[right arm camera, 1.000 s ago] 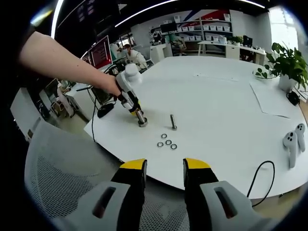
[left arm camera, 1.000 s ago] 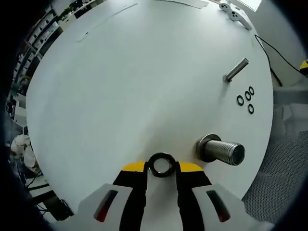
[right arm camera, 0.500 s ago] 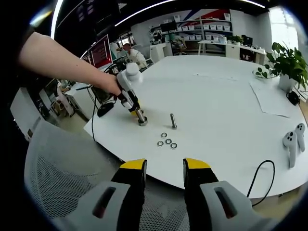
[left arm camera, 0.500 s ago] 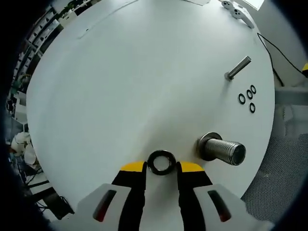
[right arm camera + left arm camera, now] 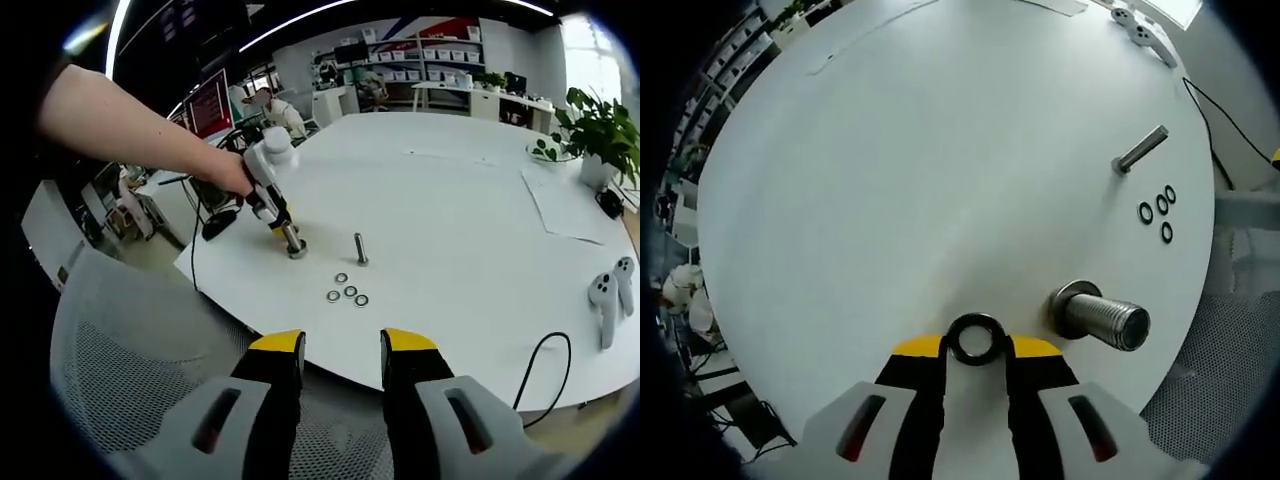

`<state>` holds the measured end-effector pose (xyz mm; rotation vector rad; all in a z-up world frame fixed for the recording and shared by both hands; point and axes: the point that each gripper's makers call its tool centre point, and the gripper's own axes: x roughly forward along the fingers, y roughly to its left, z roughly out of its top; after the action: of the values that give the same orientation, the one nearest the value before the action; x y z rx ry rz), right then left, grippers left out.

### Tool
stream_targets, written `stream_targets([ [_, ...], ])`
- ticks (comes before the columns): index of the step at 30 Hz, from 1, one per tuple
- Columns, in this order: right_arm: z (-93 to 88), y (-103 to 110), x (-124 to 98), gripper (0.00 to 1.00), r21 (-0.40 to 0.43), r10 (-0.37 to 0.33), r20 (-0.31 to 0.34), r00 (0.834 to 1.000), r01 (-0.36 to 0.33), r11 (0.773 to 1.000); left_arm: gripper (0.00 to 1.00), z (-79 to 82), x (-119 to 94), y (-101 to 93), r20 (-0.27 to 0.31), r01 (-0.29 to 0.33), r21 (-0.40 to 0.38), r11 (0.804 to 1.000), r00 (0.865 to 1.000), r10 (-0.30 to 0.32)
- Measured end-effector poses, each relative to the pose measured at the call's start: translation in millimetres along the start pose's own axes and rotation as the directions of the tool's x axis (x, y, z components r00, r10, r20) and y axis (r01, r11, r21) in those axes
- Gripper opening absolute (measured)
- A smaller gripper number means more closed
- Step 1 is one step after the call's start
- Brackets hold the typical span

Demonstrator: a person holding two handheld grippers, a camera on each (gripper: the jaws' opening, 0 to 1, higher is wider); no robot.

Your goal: Place the washer onto the threaded stud by aligning its center hole with the stud, sliding it down to the base, and recovering from edge contact or off-axis alignment until the washer reaches the visible bottom stop.

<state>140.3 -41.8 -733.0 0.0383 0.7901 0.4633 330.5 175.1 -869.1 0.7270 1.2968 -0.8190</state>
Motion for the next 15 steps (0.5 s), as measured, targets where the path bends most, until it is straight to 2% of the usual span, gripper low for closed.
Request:
stream_targets([
  [8,0.4,-0.4,-0.4,0.33,0.003,-0.003,0.004,1.0,0.003,1.0,0.19,-1.5,-4.0,-3.0,0.03,0.002,-0.016,1.0,1.0,-0.001],
  [15,1.0,0.1,-0.5,0.33,0.003,-0.001,0.008,1.0,0.001,1.0,0.19,-3.5,-6.5,-7.6,0.063,0.002,0.0,1.0,0.998,-0.002],
])
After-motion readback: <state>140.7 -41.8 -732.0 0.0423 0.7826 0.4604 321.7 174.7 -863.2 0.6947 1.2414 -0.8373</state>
